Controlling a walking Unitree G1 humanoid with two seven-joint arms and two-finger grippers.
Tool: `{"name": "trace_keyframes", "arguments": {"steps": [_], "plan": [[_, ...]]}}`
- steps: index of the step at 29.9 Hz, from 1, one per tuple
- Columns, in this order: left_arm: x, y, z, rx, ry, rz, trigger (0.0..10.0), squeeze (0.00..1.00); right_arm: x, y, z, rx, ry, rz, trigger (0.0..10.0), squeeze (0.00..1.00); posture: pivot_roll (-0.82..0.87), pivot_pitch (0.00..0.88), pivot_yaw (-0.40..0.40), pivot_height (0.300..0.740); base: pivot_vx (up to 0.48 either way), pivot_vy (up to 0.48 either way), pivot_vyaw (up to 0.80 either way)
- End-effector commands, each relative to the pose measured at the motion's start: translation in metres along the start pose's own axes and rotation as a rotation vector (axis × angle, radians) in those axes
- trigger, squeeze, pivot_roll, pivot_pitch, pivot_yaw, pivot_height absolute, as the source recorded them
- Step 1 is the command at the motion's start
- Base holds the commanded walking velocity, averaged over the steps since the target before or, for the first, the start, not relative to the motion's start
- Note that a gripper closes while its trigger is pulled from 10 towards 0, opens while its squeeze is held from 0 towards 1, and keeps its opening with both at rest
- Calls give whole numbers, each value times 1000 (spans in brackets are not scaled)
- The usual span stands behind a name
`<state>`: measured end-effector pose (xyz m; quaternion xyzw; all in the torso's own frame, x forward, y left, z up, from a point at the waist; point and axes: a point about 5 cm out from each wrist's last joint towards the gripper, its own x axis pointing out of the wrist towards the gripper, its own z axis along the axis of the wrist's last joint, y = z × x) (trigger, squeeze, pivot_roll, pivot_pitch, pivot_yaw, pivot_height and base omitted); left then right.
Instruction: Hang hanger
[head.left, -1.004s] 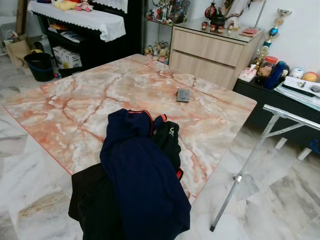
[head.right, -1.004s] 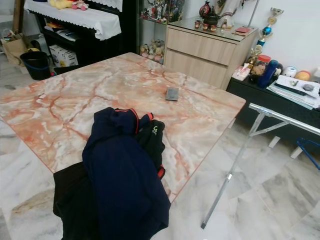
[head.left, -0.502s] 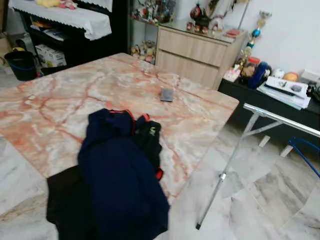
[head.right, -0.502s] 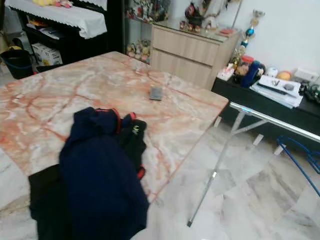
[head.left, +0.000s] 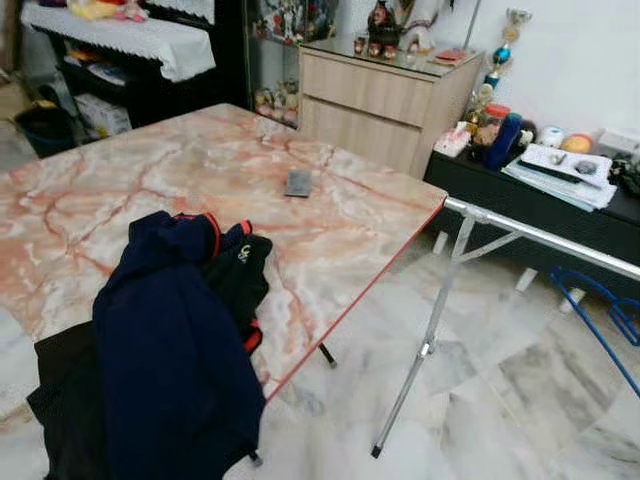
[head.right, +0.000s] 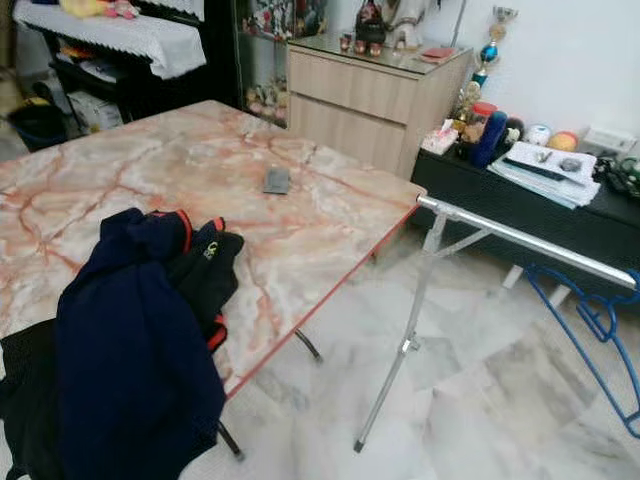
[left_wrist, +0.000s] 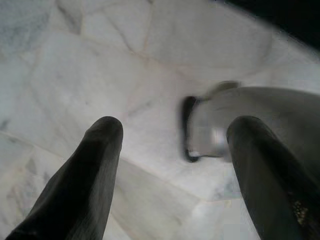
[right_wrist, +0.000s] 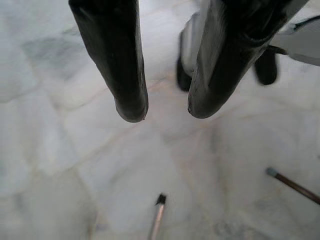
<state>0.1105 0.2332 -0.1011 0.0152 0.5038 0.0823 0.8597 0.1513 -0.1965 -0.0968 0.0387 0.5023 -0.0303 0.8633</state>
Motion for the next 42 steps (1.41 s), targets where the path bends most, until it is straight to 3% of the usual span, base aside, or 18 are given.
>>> {"name": "trace_keyframes", "arguments": {"steps": [1, 8, 12, 21, 25, 27, 31, 35, 39, 42], "plan": [[-3, 11, -7, 6, 21, 21, 10000, 0, 1, 6, 3, 9, -8, 14, 10000, 0, 47, 19, -54, 740, 0, -285, 0], [-4, 17, -8, 4, 24, 24, 10000, 0, 1, 6, 3, 18, -7, 15, 10000, 0, 44, 19, -53, 740, 0, -285, -75], [0, 4, -2, 8, 15, 9, 10000, 0, 1, 6, 3, 17, -6, 16, 10000, 0, 36, 22, -48, 740, 0, -285, -636], [2, -4, 6, 13, 6, -2, 10000, 0, 1, 6, 3, 19, -10, 17, 10000, 0, 32, 21, -45, 740, 0, -285, -522], [2, 9, 8, 12, 5, 10, 10000, 0, 1, 6, 4, 29, -21, 15, 10000, 0, 31, 20, -43, 740, 0, -285, 0], [-1, 24, 7, 9, 7, 26, 10000, 0, 1, 6, 4, 29, -20, 11, 10000, 0, 31, 20, -43, 740, 0, -285, 0], [-3, 34, 6, 7, 7, 36, 10000, 0, 1, 7, 4, 39, -16, 11, 10000, 0, 30, 20, -41, 740, 0, -285, 0], [-1, 22, 5, 11, 5, 21, 10000, 0, 1, 7, 3, 37, -11, 11, 10000, 0, 28, 20, -39, 740, 0, -287, -688], [1, 0, 4, 19, 1, -8, 10000, 0, 1, 7, 3, 31, -9, 12, 10000, 0, 26, 21, -38, 740, 0, -285, -645], [2, -5, 4, 21, 1, -14, 10000, 0, 1, 7, 3, 32, -8, 12, 10000, 0, 26, 20, -38, 740, 0, -281, -625]]}}
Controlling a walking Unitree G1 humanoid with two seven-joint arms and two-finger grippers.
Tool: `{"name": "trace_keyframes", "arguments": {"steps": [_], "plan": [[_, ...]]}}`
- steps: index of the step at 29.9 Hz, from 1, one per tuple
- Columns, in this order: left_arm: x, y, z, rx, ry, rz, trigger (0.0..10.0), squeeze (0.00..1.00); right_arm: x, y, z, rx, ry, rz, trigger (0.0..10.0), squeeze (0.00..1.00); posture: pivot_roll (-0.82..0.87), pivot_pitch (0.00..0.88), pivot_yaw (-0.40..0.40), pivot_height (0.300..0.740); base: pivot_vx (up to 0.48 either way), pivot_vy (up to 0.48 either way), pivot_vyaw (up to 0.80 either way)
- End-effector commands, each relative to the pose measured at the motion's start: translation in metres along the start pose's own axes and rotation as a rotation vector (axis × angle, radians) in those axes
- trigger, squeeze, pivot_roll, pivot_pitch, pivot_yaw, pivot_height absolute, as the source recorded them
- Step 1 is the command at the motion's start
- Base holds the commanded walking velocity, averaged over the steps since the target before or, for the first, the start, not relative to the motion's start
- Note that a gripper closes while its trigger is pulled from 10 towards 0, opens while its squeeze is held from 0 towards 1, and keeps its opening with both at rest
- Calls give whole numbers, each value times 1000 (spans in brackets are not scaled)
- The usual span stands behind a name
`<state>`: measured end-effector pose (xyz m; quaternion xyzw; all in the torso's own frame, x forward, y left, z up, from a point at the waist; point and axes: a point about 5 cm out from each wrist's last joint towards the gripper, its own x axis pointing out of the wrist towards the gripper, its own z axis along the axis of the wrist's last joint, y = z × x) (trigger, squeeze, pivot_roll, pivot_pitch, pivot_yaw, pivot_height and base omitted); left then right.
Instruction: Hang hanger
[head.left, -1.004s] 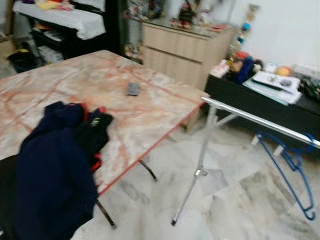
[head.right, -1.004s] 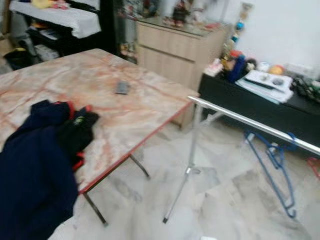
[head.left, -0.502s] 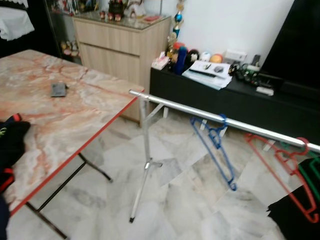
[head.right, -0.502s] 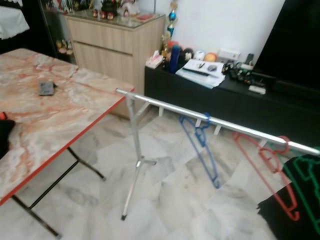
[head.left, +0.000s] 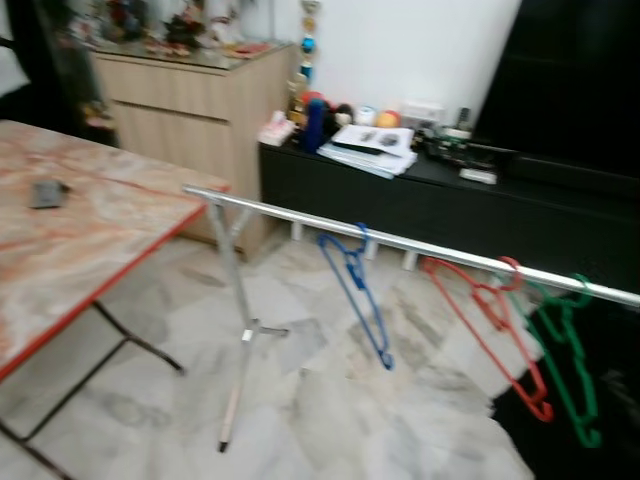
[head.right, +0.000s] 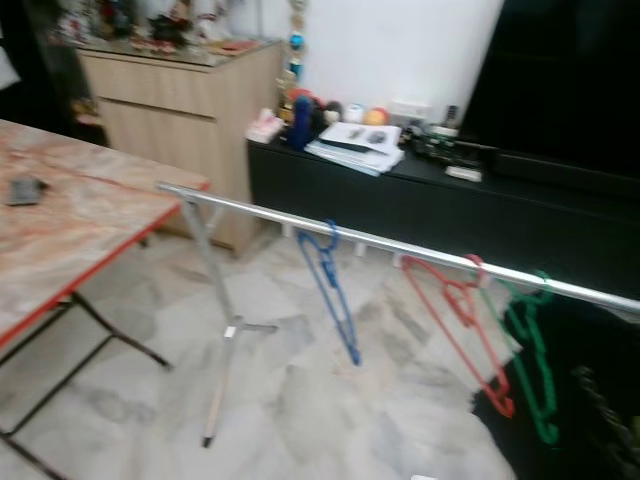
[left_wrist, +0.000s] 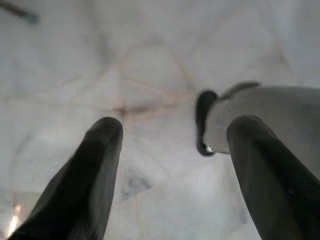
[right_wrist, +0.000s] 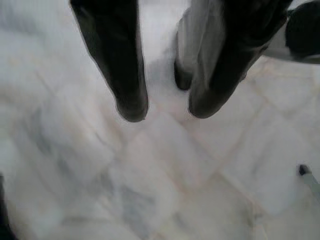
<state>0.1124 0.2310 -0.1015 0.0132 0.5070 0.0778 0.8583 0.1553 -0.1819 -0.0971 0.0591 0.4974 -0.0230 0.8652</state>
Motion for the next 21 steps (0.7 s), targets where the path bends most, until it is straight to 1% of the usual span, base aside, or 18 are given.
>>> {"name": "trace_keyframes", "arguments": {"steps": [1, 4, 5, 10, 12, 14, 16, 19, 20, 21], "plan": [[1, -3, 3, 20, -6, -5, 10000, 0, -1, -8, 1, 4, 0, -21, 10000, 0, 25, 20, -37, 740, 0, -281, -625], [0, 0, 0, 21, -1, -1, 10000, 0, -1, -8, 1, 4, 0, -21, 10000, 0, 24, 20, -37, 740, 0, -285, -619], [-2, 7, -4, 19, 4, 7, 10000, 0, -1, -8, 1, 3, 0, -21, 10000, 0, 23, 20, -37, 740, 0, -285, -619], [-5, 23, -7, 17, 11, 25, 10000, 0, -1, -8, 2, 3, -1, -21, 10000, 0, 22, 21, -37, 740, 0, -285, -609], [-5, 24, -7, 18, 10, 25, 10000, 0, -1, -8, 2, 9, -10, -22, 10000, 0, 21, 21, -37, 740, 0, -289, 0], [-4, 19, -7, 20, 8, 19, 10000, 0, -1, -8, 3, 8, -11, -23, 10000, 0, 20, 21, -35, 740, 0, -285, 0], [-2, 6, -6, 25, 4, 4, 10000, 0, -1, -8, 3, 11, -11, -23, 10000, 0, 19, 21, -35, 740, 0, -285, 0], [-1, -2, -6, 28, 2, -7, 10000, 0, -1, -8, 3, 11, -11, -23, 10000, 0, 17, 18, -32, 740, 0, -287, 0], [-1, -8, -6, 31, 2, -14, 10000, 0, -1, -7, 3, 12, -11, -24, 10000, 0, 17, 18, -31, 740, 0, -285, 0], [-1, -8, -6, 31, 2, -14, 10000, 0, -1, -7, 3, 12, -11, -24, 10000, 0, 17, 18, -31, 740, 0, -285, 0]]}}
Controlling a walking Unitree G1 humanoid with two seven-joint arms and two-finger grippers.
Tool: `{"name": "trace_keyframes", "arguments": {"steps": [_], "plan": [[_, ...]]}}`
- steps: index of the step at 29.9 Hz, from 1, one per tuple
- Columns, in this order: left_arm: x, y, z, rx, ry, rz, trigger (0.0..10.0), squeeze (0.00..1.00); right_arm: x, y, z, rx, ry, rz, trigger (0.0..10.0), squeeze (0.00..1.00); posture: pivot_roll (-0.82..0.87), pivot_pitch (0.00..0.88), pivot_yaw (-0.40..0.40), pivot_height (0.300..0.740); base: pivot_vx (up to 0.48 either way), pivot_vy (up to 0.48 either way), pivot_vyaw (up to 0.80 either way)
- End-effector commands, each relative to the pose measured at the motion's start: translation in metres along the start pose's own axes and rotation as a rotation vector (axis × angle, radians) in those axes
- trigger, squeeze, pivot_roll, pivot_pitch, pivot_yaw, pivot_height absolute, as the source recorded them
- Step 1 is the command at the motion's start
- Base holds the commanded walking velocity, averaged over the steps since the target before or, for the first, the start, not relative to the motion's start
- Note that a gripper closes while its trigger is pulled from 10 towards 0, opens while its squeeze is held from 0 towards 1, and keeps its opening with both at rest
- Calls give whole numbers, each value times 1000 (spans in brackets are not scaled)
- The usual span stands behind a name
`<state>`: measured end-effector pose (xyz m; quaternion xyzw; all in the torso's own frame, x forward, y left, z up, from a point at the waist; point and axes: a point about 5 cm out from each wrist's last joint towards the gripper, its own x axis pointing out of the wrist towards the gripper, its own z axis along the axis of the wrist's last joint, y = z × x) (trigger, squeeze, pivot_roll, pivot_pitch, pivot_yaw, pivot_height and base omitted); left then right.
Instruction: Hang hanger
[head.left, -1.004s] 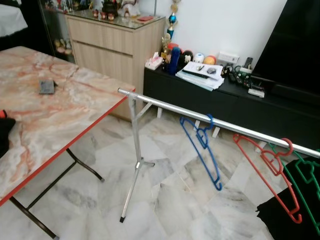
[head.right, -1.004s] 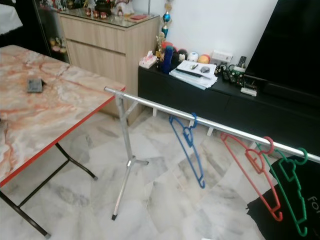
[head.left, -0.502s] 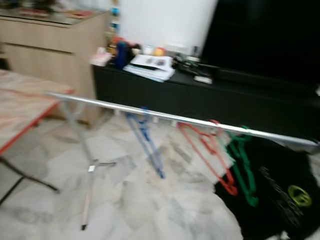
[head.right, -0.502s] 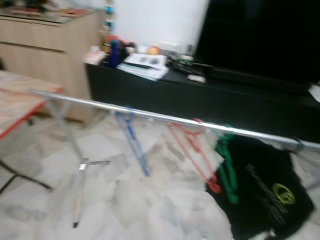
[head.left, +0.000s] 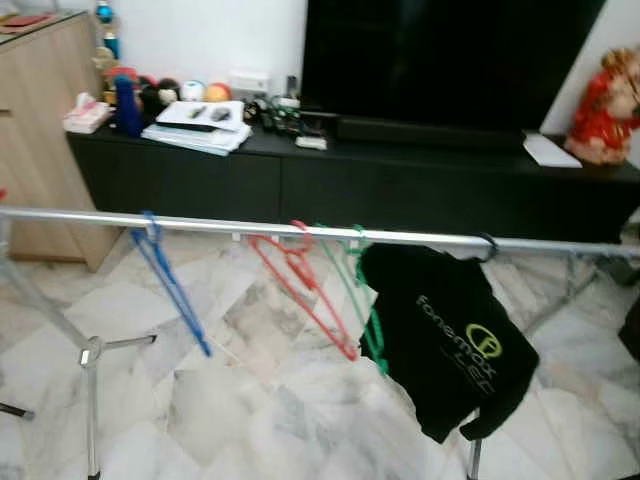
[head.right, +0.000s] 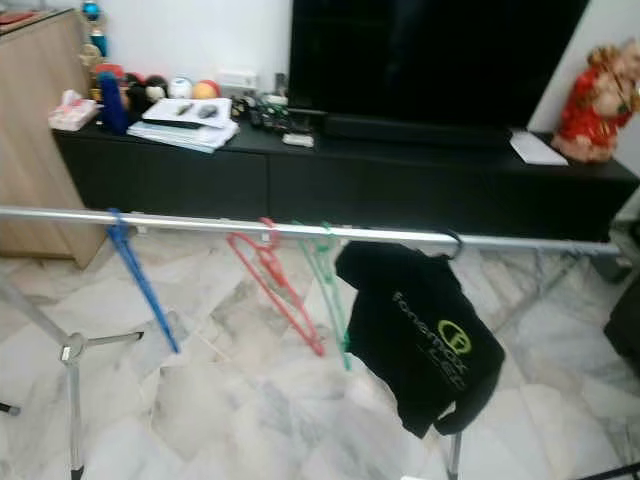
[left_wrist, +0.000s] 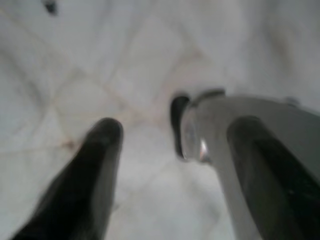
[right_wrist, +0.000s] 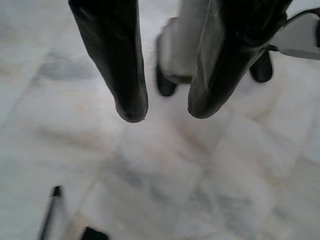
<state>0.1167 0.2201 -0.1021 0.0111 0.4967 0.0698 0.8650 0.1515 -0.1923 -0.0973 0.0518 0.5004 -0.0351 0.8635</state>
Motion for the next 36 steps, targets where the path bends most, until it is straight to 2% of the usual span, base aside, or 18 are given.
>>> {"name": "trace_keyframes", "arguments": {"steps": [1, 8, 11, 36], "plan": [[-2, 1, -9, 30, 27, -1, 10000, 0, 1, 3, 5, 13, -16, 5, 10000, 0, 15, 18, -29, 740, 0, -285, 0], [-4, 0, -17, 37, 43, 1, 10000, 0, 1, 4, 5, 17, -17, 5, 10000, 0, 13, 14, -25, 740, 0, -287, 0], [-4, 4, -15, 40, 48, 5, 10000, 0, 1, 4, 5, 16, -18, 6, 10000, 0, 11, 8, -23, 740, 0, -284, 0], [-4, 4, -15, 40, 48, 5, 10000, 0, 1, 4, 5, 16, -18, 6, 10000, 0, 11, 8, -23, 740, 0, -281, 0]]}}
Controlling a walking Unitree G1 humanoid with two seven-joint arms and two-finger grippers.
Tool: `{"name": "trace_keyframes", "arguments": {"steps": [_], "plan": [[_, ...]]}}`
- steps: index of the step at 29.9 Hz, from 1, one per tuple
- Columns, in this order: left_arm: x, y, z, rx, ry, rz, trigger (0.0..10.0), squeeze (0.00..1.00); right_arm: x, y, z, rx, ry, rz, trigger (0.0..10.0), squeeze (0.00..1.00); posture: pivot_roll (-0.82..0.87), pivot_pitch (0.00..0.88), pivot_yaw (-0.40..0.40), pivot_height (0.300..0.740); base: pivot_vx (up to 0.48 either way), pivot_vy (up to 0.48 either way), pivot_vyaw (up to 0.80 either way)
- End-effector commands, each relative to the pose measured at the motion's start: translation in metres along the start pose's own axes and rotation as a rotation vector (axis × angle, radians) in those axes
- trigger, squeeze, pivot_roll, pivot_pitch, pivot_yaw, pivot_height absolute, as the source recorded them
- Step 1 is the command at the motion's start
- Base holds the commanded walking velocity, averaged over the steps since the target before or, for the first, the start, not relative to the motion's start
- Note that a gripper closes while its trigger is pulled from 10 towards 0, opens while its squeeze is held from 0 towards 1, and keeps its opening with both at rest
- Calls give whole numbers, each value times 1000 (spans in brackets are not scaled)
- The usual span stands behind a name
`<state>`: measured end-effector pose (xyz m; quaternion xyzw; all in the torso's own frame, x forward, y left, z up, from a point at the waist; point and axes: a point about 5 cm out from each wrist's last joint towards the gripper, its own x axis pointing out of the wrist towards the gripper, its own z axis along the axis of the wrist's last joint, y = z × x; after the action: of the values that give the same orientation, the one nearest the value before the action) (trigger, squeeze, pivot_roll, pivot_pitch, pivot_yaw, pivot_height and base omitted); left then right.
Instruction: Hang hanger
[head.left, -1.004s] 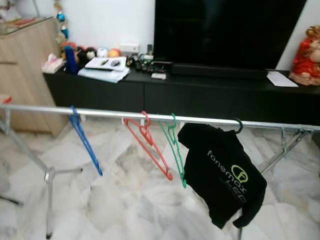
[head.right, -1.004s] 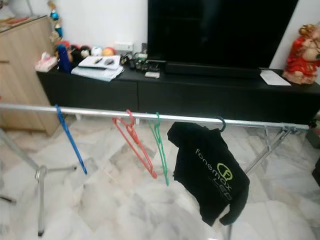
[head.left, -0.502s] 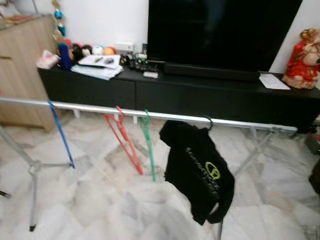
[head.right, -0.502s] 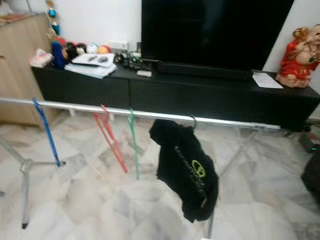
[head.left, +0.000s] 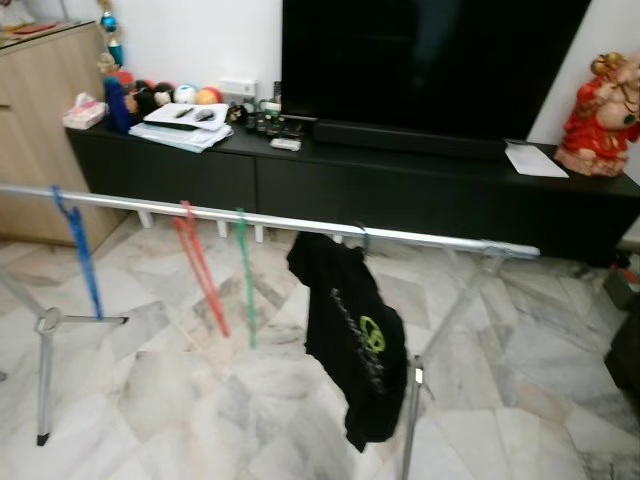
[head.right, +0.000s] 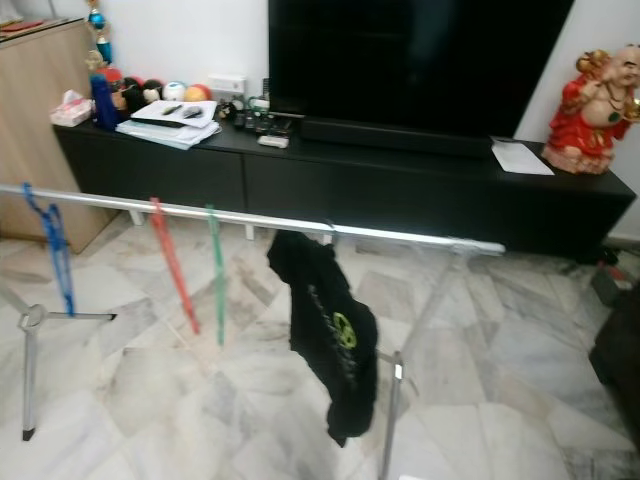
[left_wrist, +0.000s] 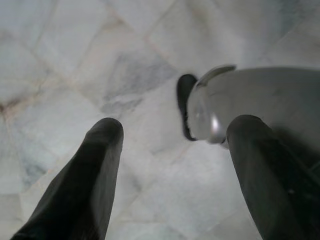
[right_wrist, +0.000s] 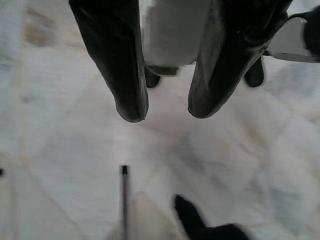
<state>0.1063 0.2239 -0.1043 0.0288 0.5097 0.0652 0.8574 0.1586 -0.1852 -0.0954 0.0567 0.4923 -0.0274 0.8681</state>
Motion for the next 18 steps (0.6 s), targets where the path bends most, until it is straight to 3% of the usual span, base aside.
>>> {"name": "trace_keyframes", "arguments": {"steps": [1, 6, 7, 9, 14, 18], "plan": [[-1, -1, -5, 3, 20, -5, 10000, 0, -1, -4, -1, 15, 0, -13, 10000, 0, 11, 8, -23, 740, 0, -281, 0], [-1, 1, -5, 4, 21, -3, 10000, 0, -1, -4, -1, 14, -1, -13, 10000, 0, 11, 7, -23, 740, 0, -282, 0], [2, 7, 7, 9, 9, -6, 10000, 0, -1, -4, -1, 16, 0, -13, 10000, 0, -1, 3, -24, 740, 0, -285, 0], [2, 10, 9, 9, 9, -5, 10000, 0, -1, -5, -1, 17, 0, -13, 10000, 0, -2, 6, -25, 740, 0, -287, 0], [-1, 17, 0, 4, 25, 3, 10000, 0, -1, -5, -1, 17, 0, -14, 10000, 0, -2, 9, -27, 740, 0, -283, 0], [-3, 22, -3, -18, 30, 8, 10000, 0, -1, -5, -1, 16, 1, -16, 10000, 0, -3, 10, -28, 740, 0, 0, 0]]}}
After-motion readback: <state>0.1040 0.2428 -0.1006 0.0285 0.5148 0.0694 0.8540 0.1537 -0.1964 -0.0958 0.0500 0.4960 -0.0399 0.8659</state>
